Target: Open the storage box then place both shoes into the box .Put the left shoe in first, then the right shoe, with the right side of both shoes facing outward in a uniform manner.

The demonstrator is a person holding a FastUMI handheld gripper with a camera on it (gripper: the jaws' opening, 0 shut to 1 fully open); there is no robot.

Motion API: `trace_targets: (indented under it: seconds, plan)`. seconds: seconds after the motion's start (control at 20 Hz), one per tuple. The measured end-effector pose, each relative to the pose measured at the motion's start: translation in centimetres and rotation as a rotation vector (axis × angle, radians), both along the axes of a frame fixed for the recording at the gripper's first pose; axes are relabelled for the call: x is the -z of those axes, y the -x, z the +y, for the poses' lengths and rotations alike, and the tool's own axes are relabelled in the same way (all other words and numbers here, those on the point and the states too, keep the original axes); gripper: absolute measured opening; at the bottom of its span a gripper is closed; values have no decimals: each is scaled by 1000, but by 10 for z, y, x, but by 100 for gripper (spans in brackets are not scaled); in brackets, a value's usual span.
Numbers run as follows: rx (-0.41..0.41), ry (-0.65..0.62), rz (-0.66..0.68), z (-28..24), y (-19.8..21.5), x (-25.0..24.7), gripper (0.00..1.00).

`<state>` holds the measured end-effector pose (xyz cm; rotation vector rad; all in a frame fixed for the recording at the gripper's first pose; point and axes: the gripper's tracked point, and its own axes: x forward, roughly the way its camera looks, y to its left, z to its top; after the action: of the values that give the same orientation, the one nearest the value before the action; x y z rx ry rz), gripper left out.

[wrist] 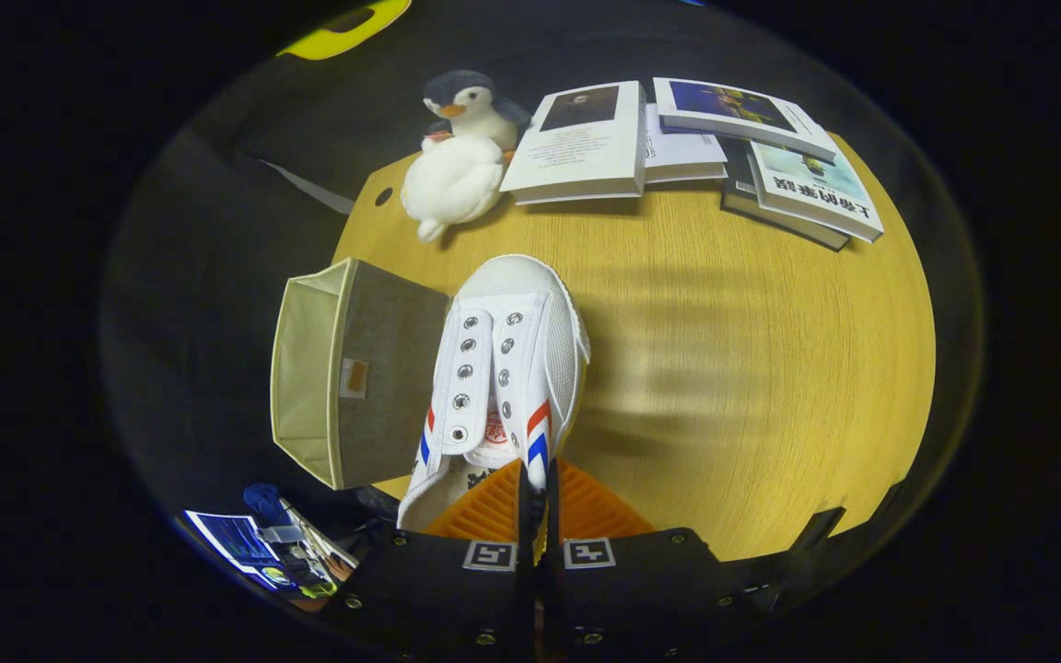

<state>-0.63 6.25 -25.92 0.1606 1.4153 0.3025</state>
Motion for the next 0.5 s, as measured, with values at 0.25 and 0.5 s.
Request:
trace_targets:
  seconds: [0.25,0.5]
  plan:
    - [-58,-49,-54,43,-9,-40,4]
    - [-147,-78,-104,92,-16,-70,4]
